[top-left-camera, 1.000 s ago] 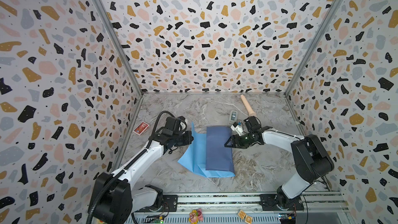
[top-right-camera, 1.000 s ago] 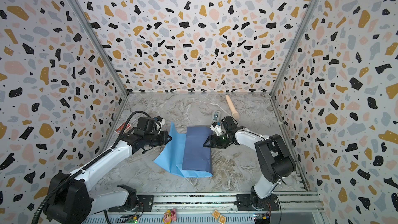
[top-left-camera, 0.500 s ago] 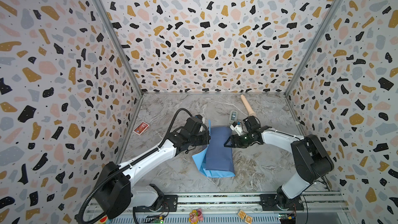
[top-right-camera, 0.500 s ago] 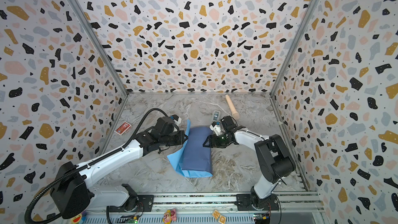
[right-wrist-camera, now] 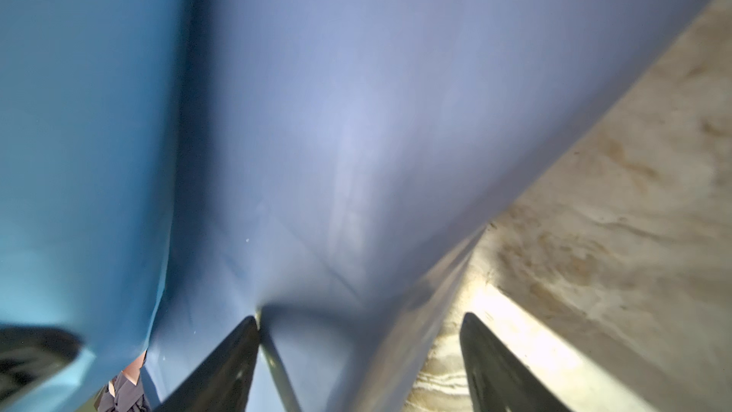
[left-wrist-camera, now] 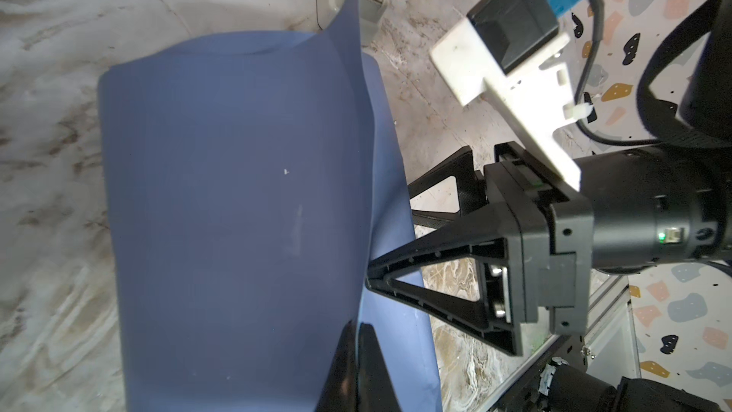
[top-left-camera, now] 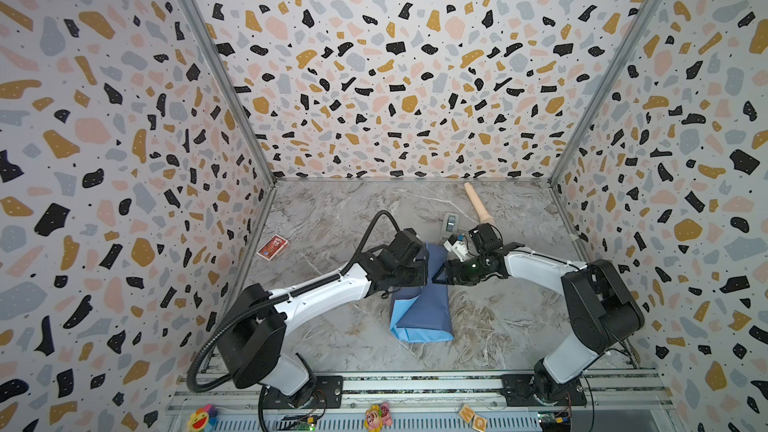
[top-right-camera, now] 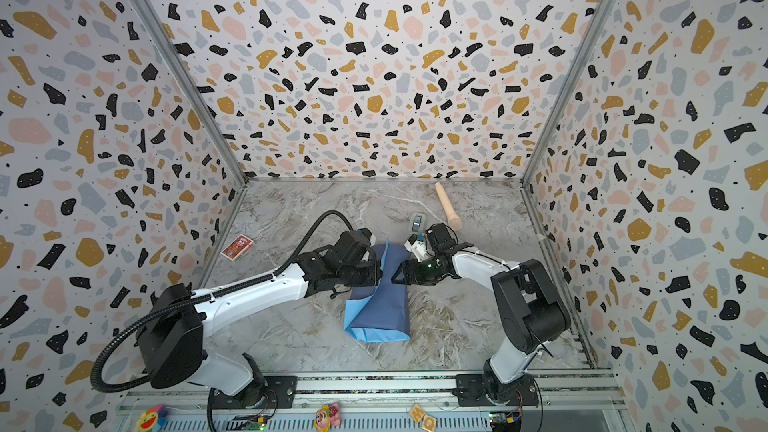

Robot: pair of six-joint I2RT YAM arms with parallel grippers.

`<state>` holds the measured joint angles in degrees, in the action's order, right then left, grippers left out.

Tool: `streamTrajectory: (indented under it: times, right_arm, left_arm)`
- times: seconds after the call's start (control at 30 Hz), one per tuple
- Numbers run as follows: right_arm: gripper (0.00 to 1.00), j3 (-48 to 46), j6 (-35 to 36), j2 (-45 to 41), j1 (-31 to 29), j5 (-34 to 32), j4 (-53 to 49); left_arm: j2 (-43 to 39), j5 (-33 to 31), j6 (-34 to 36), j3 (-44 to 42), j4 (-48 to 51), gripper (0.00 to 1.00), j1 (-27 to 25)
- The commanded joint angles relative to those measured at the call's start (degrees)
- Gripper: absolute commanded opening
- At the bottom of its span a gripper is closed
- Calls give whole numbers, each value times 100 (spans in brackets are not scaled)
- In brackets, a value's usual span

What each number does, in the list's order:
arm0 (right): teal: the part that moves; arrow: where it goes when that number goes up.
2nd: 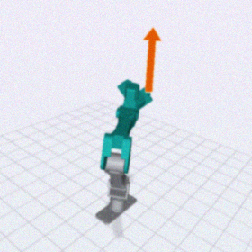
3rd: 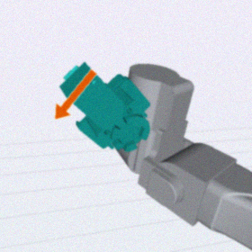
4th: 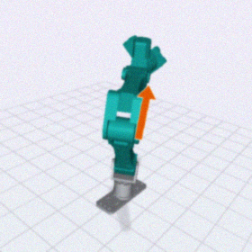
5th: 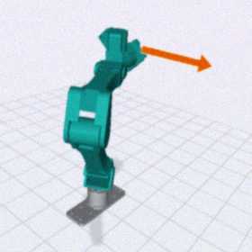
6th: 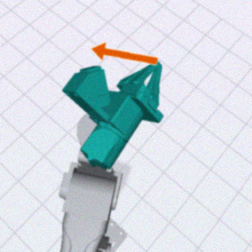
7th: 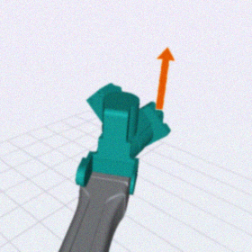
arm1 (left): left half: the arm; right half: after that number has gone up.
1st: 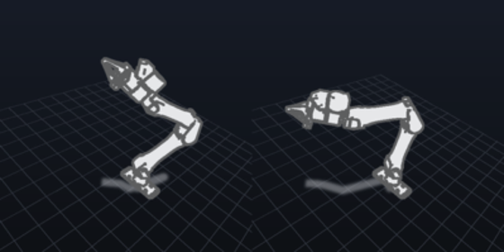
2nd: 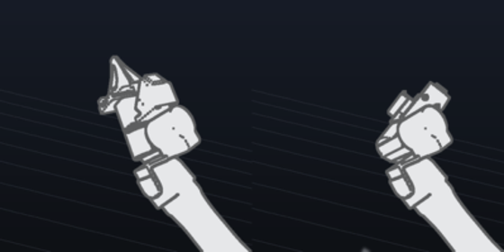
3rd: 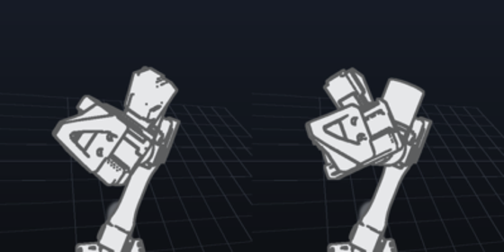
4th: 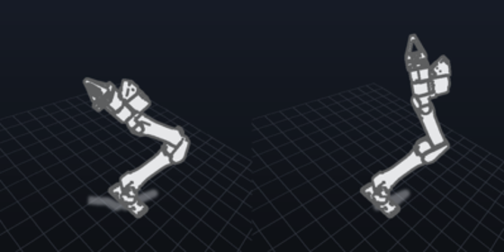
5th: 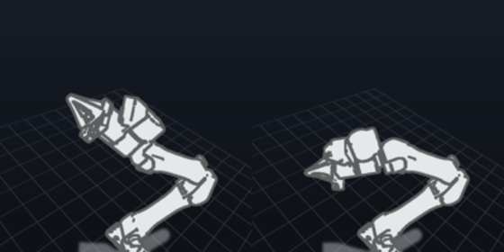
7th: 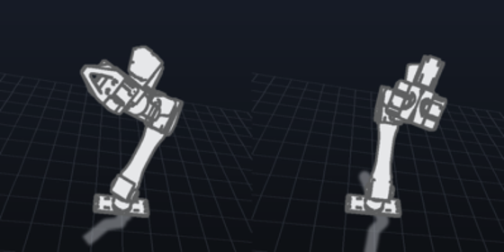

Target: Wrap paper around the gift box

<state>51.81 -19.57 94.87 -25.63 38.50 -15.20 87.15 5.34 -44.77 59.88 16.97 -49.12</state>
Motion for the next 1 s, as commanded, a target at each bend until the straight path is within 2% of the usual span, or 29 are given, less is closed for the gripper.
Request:
streamTrajectory:
  times: [0.0,0.53,0.7,0.97]
  right_arm:
    - [79,-215,108,249,-156,-950,-385]
    - [79,-266,54,276,-153,-810,-289]
    - [79,-281,40,278,-152,-774,-281]
    - [79,-199,0,183,-144,-695,-320]
  left_arm:
    - [63,-106,-217,72,-204,0,-109]
    - [522,27,-432,154,-554,0,-194]
    - [497,-39,-742,-102,-916,0,-195]
    - [472,-206,-790,-440,-1011,0,-187]
